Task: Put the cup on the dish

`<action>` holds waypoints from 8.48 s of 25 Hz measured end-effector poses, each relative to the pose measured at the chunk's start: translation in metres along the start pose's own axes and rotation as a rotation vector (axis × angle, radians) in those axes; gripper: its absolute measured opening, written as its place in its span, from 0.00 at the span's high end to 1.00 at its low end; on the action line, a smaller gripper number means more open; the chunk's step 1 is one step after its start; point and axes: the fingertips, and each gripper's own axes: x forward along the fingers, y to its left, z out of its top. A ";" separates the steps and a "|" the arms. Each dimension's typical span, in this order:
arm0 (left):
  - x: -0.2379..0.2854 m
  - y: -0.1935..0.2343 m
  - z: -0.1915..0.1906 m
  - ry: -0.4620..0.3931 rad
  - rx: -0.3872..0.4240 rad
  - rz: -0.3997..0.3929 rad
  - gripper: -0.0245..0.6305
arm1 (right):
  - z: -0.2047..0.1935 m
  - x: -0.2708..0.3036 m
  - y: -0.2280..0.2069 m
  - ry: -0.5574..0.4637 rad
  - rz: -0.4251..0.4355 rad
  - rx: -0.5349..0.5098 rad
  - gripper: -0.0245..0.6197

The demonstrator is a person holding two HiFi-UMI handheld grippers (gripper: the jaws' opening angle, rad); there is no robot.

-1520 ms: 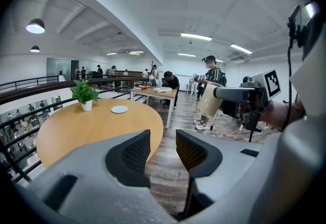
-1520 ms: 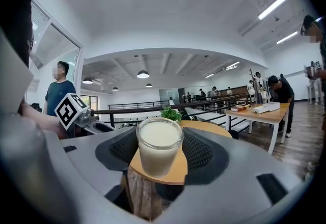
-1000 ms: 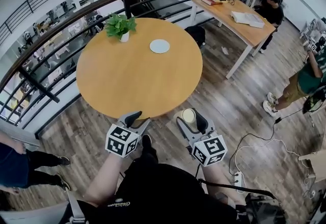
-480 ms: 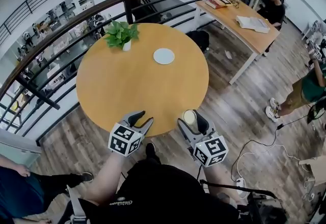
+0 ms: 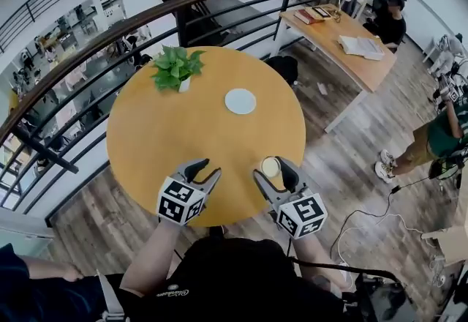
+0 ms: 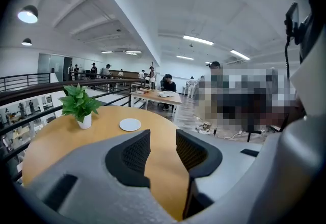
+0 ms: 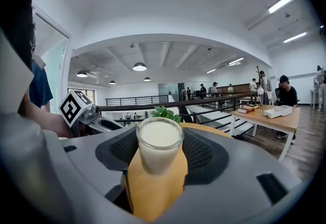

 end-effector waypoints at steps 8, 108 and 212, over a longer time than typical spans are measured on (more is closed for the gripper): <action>0.018 0.032 0.018 -0.017 0.006 -0.021 0.72 | 0.009 0.036 -0.007 0.010 -0.022 -0.024 0.55; 0.215 0.125 -0.057 0.250 -0.242 0.118 0.74 | -0.159 0.410 -0.251 0.431 0.045 -0.114 0.55; 0.122 0.055 0.128 -0.095 0.071 0.114 0.74 | 0.049 0.158 -0.086 0.002 0.175 0.026 0.78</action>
